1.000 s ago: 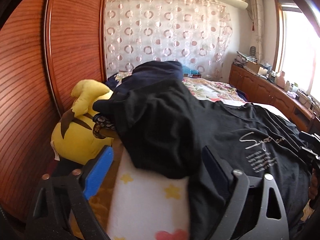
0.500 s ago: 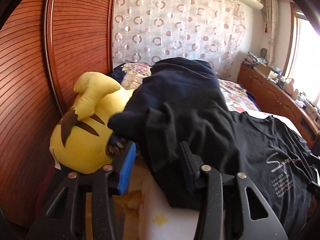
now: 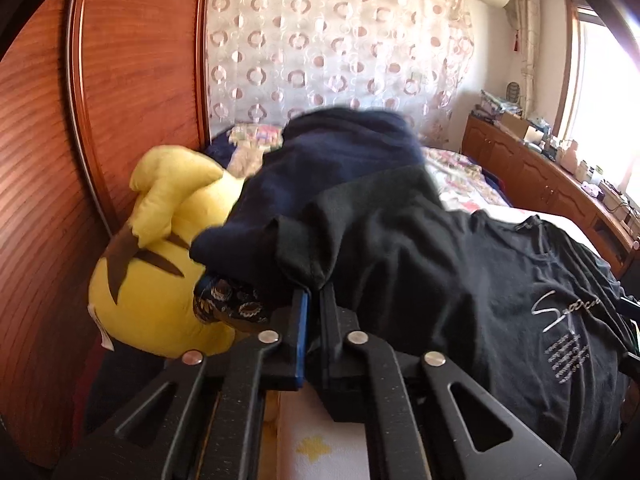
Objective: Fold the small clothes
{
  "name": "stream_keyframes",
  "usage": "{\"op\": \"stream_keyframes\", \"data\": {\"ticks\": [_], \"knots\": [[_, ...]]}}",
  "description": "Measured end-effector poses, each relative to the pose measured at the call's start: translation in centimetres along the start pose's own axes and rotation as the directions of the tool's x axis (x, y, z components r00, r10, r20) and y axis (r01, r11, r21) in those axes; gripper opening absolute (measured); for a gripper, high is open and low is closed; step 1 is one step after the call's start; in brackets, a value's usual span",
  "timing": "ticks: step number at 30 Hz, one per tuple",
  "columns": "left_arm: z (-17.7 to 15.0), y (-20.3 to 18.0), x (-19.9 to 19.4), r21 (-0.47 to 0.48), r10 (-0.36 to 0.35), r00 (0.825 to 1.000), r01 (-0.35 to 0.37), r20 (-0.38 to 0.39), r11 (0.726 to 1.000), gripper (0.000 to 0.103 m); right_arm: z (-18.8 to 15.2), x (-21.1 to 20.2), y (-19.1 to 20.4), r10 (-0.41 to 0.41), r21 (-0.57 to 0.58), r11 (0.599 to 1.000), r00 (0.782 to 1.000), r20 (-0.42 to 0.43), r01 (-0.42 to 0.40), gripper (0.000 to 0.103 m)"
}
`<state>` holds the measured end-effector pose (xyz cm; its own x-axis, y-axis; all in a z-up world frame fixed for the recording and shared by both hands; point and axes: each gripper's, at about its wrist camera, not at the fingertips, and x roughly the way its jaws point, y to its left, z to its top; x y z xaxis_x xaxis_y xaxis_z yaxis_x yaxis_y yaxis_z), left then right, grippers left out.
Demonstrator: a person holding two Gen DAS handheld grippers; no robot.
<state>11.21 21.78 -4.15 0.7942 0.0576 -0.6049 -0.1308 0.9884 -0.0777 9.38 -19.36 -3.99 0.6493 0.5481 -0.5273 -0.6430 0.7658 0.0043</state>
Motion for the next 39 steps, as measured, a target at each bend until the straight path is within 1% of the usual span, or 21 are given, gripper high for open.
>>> {"op": "stream_keyframes", "data": {"ticks": [5,7,10,14,18,20,21,22,24,25,26,27,28,29,31,34,35,39], "knots": [[1.3,-2.7,-3.3,0.04,-0.06,0.996,0.057,0.068,0.998,0.005,-0.1,-0.1,-0.1,-0.01,0.018,1.0,1.0,0.008,0.01,0.102],[2.2,-4.0,-4.1,0.059,-0.091,0.993,0.087,0.08,0.995,0.005,-0.2,-0.2,-0.5,-0.016,0.027,1.0,1.0,0.011,0.015,0.102],[3.7,-6.4,-4.8,0.091,-0.158,0.984,0.151,0.087,0.984,0.004,-0.3,-0.6,-0.9,-0.034,0.038,0.999,0.999,0.022,0.033,0.102],[4.9,-10.8,-5.1,0.159,-0.249,0.966,0.235,0.071,0.959,0.004,-0.6,-1.6,-2.2,-0.064,0.075,0.995,0.997,0.039,0.061,0.102],[5.3,-15.4,-4.9,0.22,-0.309,0.951,0.295,0.029,0.93,0.005,-1.0,-2.6,-3.2,-0.1,0.108,0.99,0.994,0.052,0.094,0.102],[5.2,-17.2,-4.7,0.245,-0.326,0.946,0.315,0.003,0.917,0.011,-1.3,-2.9,-3.6,-0.116,0.128,0.986,0.992,0.055,0.108,0.102],[5.1,-17.6,-4.8,0.256,-0.337,0.941,0.325,0.003,0.91,0.02,-1.4,-3.0,-3.7,-0.121,0.137,0.984,0.991,0.056,0.113,0.102],[5.0,-17.6,-4.9,0.26,-0.341,0.94,0.329,0.004,0.908,0.027,-1.6,-3.2,-3.9,-0.126,0.148,0.982,0.99,0.055,0.117,0.102],[4.8,-17.5,-5.2,0.251,-0.349,0.937,0.34,-0.006,0.906,0.031,-1.6,-3.2,-3.5,-0.132,0.157,0.98,0.99,0.052,0.122,0.102],[4.7,-17.4,-5.1,0.247,-0.355,0.935,0.346,-0.01,0.905,0.039,-1.7,-3.2,-3.3,-0.135,0.158,0.979,0.989,0.051,0.126,0.102],[4.4,-16.9,-5.2,0.241,-0.352,0.936,0.344,-0.01,0.908,0.041,-1.7,-3.1,-3.0,-0.139,0.157,0.979,0.989,0.049,0.129,0.102],[4.3,-16.7,-5.0,0.24,-0.335,0.942,0.328,-0.009,0.914,0.044,-1.6,-3.1,-2.8,-0.139,0.157,0.979,0.989,0.049,0.13,0.102],[4.1,-16.4,-4.9,0.238,-0.316,0.949,0.31,-0.013,0.92,0.049,-1.7,-3.1,-2.5,-0.14,0.158,0.979,0.989,0.048,0.131,0.102],[3.7,-16.7,-4.8,0.235,-0.304,0.953,0.298,-0.012,0.925,0.052,-1.6,-3.0,-2.3,-0.137,0.159,0.979,0.989,0.048,0.128,0.102],[2.8,-15.7,-4.7,0.218,-0.289,0.957,0.285,-0.014,0.933,0.063,-1.6,-2.8,-2.1,-0.123,0.161,0.98,0.991,0.045,0.114,0.101],[0.9,-13.1,-4.1,0.18,-0.253,0.967,0.254,-0.028,0.95,0.071,-1.2,-2.0,-1.1,-0.084,0.146,0.986,0.996,0.033,0.079,0.094],[0.3,-12.6,-3.7,0.17,-0.241,0.97,0.243,-0.035,0.955,0.071,-0.9,-1.7,-0.8,-0.077,0.14,0.988,0.997,0.028,0.073,0.092],[-1.8,-10.1,-2.9,0.119,-0.207,0.977,0.213,-0.057,0.97,0.071,0.6,0.6,1.5,-0.033,0.071,0.997,0.999,-0.013,0.034,0.074]]}}
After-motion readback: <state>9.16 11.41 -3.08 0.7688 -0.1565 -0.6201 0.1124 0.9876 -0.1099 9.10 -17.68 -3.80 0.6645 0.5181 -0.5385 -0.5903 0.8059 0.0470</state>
